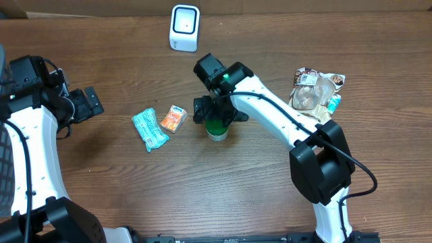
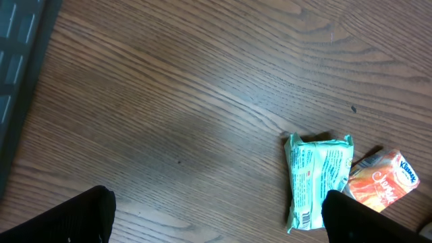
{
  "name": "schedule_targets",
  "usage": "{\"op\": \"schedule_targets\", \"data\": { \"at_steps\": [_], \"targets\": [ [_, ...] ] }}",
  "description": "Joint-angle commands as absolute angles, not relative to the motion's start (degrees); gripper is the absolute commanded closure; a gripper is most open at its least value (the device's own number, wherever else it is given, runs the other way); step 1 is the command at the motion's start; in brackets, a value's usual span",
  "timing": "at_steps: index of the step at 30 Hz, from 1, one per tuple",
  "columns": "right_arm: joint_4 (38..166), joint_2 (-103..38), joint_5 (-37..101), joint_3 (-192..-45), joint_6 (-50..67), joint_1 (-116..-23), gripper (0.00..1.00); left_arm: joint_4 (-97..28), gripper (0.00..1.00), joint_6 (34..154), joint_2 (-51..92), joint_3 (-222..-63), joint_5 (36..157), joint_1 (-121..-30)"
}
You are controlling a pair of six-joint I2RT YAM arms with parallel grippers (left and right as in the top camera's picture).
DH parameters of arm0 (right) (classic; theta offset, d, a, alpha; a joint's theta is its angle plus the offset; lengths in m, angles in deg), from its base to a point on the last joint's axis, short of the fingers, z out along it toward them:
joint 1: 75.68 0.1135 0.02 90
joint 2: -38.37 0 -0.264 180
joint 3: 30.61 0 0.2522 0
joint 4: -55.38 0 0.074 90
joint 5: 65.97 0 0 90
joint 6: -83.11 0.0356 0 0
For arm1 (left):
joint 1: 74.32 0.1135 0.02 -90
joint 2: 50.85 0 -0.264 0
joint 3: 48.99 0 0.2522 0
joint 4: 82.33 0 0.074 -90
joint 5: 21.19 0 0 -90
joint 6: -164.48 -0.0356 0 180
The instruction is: Scan the item barcode
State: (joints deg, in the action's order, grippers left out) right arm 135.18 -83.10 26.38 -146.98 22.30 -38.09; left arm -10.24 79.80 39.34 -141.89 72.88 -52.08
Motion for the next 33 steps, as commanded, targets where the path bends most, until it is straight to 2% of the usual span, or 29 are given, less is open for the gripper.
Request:
{"op": "schedule_targets", "data": {
  "at_steps": [1,5,10,23,26,30,33],
  "targets": [
    [135.47,-83.18,24.08,-146.63,24.82,-38.62,0.0,-10.29,0.0,78.27,39.52,-142.72,72.71,-51.84],
    [136.76,-83.18,24.13,-146.63,24.79,-38.62,0.02,-10.29,0.0,78.29,39.52,-142.72,72.71,-51.84],
    [137.37,-83.18,24.1,-146.63,24.62,-38.49,0.15,-10.29,0.0,78.29,39.52,-142.72,72.71,-51.84],
    [137.63,-83.16,24.08,-146.65,24.14,-38.51,0.36,-10.29,0.0,78.29,39.52,-142.72,72.71,-51.84],
    [137.63,-83.16,24.1,-146.65,21.52,-38.51,0.46,-10.29,0.0,78.27,39.52,-142.74,72.71,-51.84],
    [137.63,-83.16,24.08,-146.72,21.08,-38.51,0.49,-10.29,0.0,78.27,39.52,-142.72,72.71,-51.84],
    [137.63,-83.16,24.08,-146.76,18.39,-38.51,0.56,-10.29,0.0,78.29,39.52,-142.72,72.71,-51.84]
  ]
}}
